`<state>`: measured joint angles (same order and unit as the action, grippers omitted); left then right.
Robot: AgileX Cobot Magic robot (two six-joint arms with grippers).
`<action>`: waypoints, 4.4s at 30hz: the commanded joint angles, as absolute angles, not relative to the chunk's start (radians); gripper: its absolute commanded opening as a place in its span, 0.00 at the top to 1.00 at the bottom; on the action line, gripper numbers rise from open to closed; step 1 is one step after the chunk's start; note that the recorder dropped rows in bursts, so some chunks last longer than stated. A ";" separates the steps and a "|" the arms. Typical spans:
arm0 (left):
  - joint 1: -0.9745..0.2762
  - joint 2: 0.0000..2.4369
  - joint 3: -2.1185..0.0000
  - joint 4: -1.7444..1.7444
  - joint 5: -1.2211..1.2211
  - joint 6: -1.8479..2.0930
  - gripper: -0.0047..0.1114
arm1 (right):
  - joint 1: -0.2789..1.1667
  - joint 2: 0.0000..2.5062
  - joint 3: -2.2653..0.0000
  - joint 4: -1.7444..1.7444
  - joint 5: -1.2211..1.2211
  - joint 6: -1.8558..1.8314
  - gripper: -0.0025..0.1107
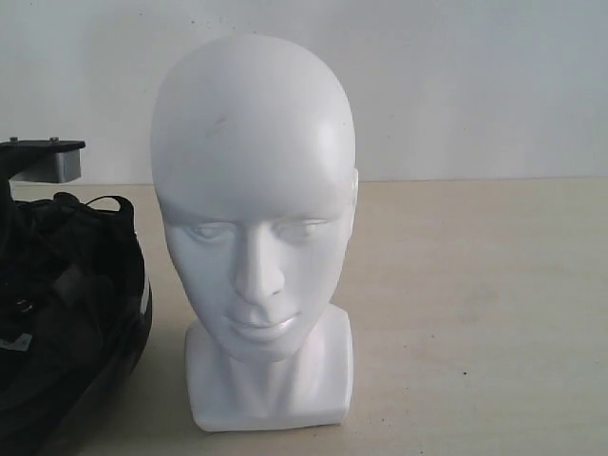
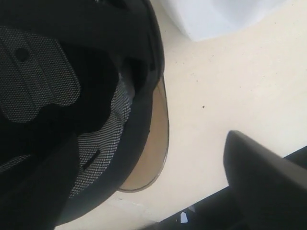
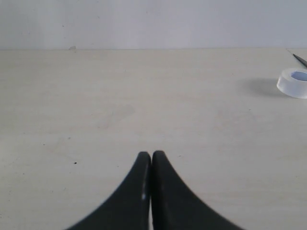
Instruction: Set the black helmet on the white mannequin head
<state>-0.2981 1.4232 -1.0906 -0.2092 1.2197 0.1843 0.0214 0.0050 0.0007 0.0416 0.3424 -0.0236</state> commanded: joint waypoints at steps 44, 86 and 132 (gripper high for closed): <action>-0.302 1.780 -1.071 -0.190 0.952 0.020 0.92 | 0.020 0.000 0.000 0.052 0.331 -0.025 0.98; -0.302 1.391 -1.071 -0.019 0.984 -0.045 0.92 | 0.020 0.000 0.000 0.052 0.331 -0.025 0.98; -0.302 0.937 -1.071 0.000 0.504 -0.042 0.92 | 0.020 0.000 0.000 0.039 0.331 -0.025 0.98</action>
<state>-0.2997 0.9914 -1.0609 -0.0344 0.6507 -0.0665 0.0214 0.0050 0.0007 0.0438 0.3424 -0.0236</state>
